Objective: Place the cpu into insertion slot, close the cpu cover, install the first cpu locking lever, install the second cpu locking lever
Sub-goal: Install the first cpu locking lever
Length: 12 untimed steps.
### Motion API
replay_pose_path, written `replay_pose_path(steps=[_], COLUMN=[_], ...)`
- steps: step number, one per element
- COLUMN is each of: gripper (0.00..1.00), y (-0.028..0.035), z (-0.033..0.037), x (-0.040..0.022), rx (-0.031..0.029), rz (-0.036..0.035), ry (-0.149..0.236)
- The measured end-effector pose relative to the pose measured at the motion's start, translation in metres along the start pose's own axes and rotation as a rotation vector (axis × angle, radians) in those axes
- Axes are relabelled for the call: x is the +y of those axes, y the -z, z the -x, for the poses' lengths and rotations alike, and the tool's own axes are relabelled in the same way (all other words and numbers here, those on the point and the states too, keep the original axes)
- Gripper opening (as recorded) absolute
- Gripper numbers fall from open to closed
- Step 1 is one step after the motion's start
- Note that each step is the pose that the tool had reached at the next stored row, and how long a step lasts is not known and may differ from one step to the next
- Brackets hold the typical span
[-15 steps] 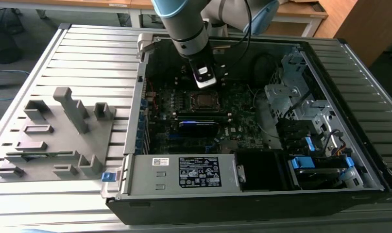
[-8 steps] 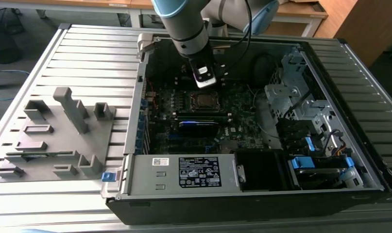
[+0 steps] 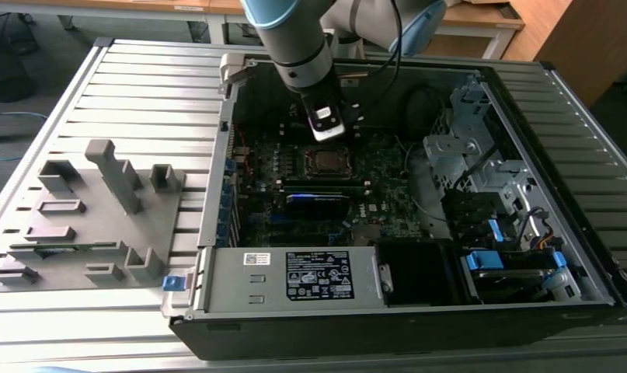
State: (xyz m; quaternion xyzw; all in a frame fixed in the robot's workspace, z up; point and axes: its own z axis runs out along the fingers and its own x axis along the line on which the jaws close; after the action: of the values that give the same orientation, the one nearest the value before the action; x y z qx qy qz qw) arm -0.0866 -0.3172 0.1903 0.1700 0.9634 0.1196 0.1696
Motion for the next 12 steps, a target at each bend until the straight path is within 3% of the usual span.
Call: replay_pose_path(steps=[6, 12], gripper=[0.11, 0.11], y=[-0.0007, -0.0002], z=[-0.0003, 0.0009], x=[-0.0009, -0.0037], rx=[-0.0010, -0.0053], rz=[-0.0018, -0.0149], ry=[0.001, 0.006])
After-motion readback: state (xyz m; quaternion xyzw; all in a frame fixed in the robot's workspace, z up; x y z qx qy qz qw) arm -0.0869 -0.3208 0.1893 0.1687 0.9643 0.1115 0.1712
